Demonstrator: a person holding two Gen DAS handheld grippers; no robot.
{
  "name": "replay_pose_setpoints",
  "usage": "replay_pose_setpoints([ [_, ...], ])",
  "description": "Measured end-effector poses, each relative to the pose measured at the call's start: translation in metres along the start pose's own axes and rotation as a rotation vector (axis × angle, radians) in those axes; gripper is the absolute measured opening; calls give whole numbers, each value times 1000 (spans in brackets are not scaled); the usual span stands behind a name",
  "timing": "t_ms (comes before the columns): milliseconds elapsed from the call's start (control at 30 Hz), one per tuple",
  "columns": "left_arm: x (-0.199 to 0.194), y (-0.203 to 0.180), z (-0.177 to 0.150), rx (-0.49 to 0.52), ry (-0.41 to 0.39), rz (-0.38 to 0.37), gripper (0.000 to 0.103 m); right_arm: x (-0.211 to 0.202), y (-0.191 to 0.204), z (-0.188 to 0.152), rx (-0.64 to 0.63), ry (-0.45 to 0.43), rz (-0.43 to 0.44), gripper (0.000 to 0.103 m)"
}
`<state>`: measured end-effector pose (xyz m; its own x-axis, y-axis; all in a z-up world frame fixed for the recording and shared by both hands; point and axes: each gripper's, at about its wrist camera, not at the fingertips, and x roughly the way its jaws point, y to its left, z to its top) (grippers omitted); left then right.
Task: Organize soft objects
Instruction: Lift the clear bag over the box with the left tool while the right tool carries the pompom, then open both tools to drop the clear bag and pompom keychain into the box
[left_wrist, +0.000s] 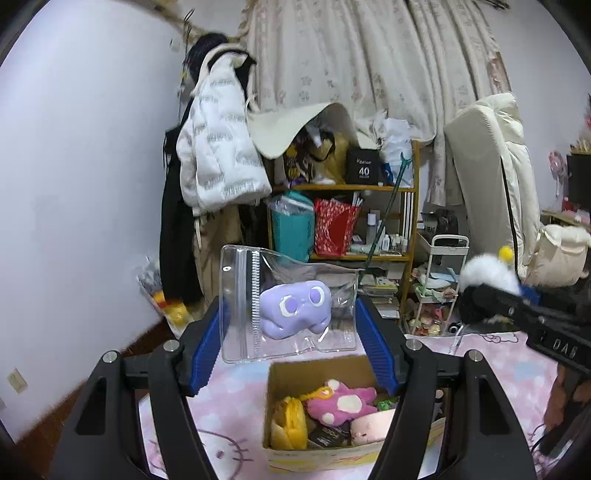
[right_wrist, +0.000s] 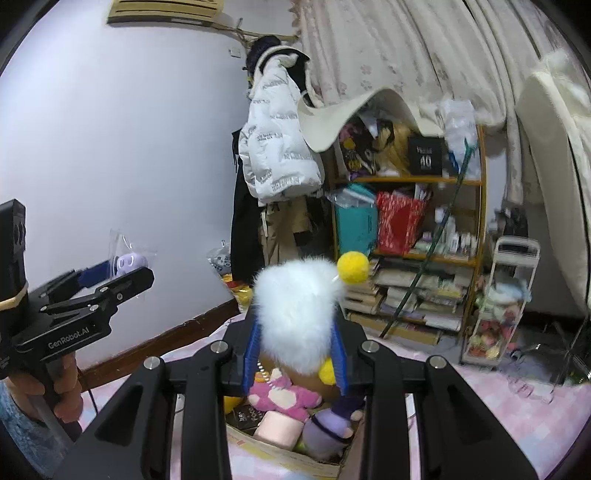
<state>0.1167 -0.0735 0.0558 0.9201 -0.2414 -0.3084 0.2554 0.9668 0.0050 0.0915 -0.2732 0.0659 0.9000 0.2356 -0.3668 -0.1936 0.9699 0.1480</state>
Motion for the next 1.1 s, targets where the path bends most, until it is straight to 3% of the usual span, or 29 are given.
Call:
replay_pose_setpoints([
  [200,27,0,-28,23,78,17,68,26,-6,-24,-10,63,0,34],
  [300,38,2,-38,-10,121,-12,68,39,-9,-33,1,89,9,34],
  [533,62,-6,-62,22,210,-17,69,59,-8,-63,2,173,38,35],
  [767,74,-11,-77,26,298,-49,71,65,-8,-73,6,216,28,35],
  [1033,71,-14,-78,45,301,-29,78,59,-8,-75,16,227,14,41],
  [1100,67,-12,-77,45,286,-15,84,56,-8,-72,8,215,4,53],
])
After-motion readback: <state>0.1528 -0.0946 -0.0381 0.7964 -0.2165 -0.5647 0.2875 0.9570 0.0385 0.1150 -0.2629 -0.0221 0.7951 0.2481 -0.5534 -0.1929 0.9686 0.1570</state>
